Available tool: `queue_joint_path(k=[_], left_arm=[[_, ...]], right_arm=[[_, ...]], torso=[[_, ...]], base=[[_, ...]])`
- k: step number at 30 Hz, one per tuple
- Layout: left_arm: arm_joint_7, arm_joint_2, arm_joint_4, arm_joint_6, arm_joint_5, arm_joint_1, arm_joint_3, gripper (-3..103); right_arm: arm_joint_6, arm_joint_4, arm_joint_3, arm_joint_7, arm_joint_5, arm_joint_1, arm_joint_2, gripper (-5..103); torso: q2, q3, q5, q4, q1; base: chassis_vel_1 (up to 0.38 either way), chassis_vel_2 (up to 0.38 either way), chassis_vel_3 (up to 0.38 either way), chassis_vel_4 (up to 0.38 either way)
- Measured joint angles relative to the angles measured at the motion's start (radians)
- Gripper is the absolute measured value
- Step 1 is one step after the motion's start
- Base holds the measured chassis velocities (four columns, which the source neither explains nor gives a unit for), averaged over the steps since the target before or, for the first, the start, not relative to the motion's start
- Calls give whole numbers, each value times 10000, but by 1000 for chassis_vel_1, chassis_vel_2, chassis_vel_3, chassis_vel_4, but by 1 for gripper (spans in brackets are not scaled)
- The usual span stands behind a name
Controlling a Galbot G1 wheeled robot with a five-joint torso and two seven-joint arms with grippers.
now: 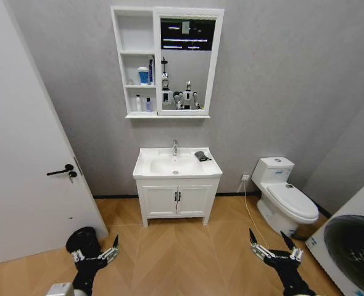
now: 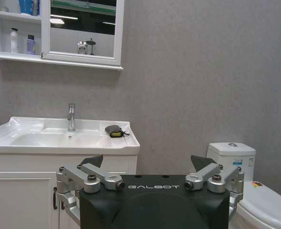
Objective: Move facial cleanser and shampoo from washbasin to cabinet, then wipe washbasin with towel.
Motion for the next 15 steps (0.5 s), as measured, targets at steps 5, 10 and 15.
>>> queue_joint_path(k=[5,10,15], left_arm=[[2,0,-1,0,0,1,0,100],[1,-1,-1,0,0,0,1,100],[1,-1,-1,0,0,-1,0,100]], right_arm=[[0,-2,0,0,1,1,0,100],[-1,-1,0,0,1,4,-1,100],[0,-1,0,0,0,6,-1,100]], torso=[[3,-1,15,1,-7],[-1,2,19,-1,3],[-9,6,17,2,18]], base=[[185,-166,-216,229],[27,23,-40,64],[-63,60,80,-43]])
